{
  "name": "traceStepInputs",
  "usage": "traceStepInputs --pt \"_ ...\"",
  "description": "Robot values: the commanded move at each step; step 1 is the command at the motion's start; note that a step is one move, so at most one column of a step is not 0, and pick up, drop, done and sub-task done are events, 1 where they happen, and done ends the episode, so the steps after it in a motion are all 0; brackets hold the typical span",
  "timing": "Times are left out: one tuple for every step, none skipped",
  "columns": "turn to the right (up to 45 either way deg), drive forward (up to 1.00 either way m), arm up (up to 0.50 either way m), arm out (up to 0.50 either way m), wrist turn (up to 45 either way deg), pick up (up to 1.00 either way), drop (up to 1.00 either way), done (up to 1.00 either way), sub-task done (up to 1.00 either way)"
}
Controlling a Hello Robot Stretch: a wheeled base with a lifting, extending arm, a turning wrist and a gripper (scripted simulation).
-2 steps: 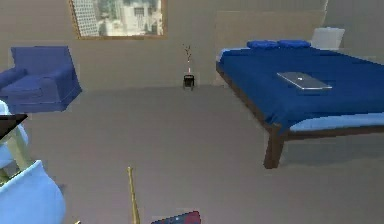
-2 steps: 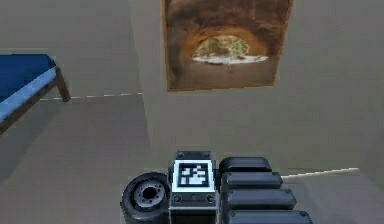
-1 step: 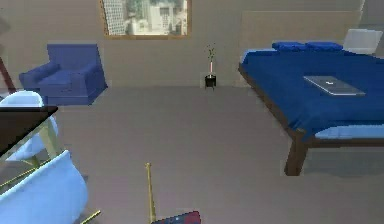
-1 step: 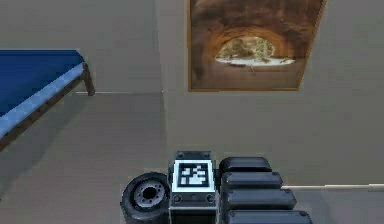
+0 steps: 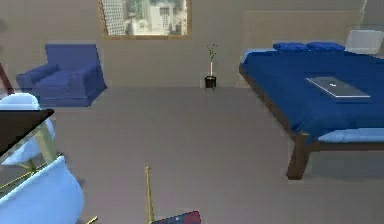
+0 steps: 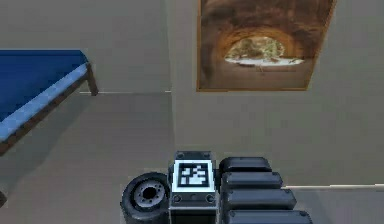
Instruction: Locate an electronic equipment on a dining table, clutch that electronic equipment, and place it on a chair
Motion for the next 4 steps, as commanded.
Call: traceStepInputs --pt "45.0 0.0 0.0 0.0 0.0 0.0 0.0 0.0 0.0" --pt "45.0 0.0 0.0 0.0 0.0 0.0 0.0 0.0 0.0" --pt "12.0 0.0 0.0 0.0 0.0 0.0 0.0 0.0 0.0" --pt "-45.0 0.0 0.0 0.0 0.0 0.0 0.0 0.0 0.0"
